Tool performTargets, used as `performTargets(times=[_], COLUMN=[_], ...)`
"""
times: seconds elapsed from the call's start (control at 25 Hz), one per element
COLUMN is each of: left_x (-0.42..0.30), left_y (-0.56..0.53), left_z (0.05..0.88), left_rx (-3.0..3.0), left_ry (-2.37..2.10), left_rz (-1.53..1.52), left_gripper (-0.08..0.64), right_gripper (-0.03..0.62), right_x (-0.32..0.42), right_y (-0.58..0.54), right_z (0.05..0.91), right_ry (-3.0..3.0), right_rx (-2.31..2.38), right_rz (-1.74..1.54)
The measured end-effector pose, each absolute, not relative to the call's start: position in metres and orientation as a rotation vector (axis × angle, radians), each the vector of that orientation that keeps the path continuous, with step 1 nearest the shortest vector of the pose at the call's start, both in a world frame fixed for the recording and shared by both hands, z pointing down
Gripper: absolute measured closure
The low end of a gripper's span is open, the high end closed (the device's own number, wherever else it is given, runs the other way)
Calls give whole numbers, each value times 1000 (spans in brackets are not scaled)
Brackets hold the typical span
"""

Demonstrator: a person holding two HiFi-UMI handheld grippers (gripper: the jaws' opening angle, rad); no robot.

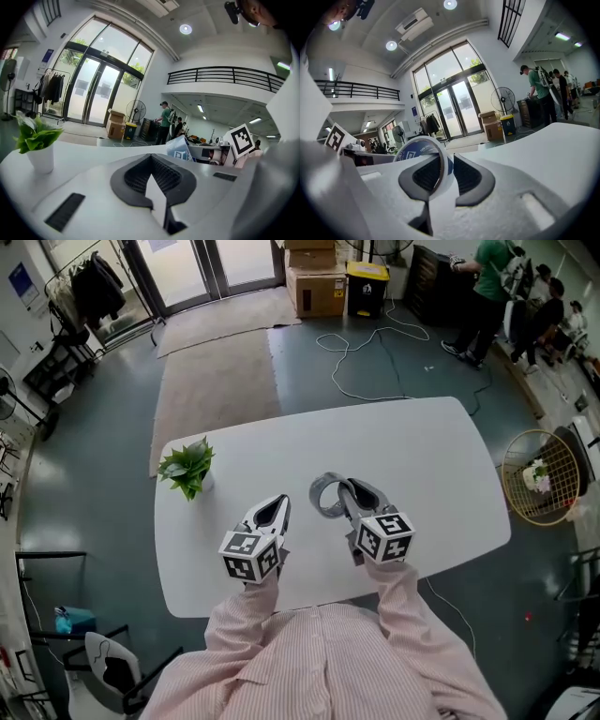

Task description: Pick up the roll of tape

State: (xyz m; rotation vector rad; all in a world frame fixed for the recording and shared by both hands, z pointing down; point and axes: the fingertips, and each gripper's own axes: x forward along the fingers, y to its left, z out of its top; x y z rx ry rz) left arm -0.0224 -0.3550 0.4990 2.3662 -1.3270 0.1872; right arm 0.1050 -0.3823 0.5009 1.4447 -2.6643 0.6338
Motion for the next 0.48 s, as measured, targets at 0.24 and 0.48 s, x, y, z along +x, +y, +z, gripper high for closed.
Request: performTargets(times=[0.24, 0.48], left_x=[-23, -22], left_y=[-354, -354], left_z=[470, 447], left_rx=[2444, 2503], left_ry=[-1356, -1383], left_rz=[150, 122], left_gripper=[558, 558], right_gripper=[512, 512], right_x=[111, 119], right_y=[-378, -377], right_z=[463, 431], right_ry=[-2758, -2834], right_rx=[1487, 1531], right_rz=[573, 508])
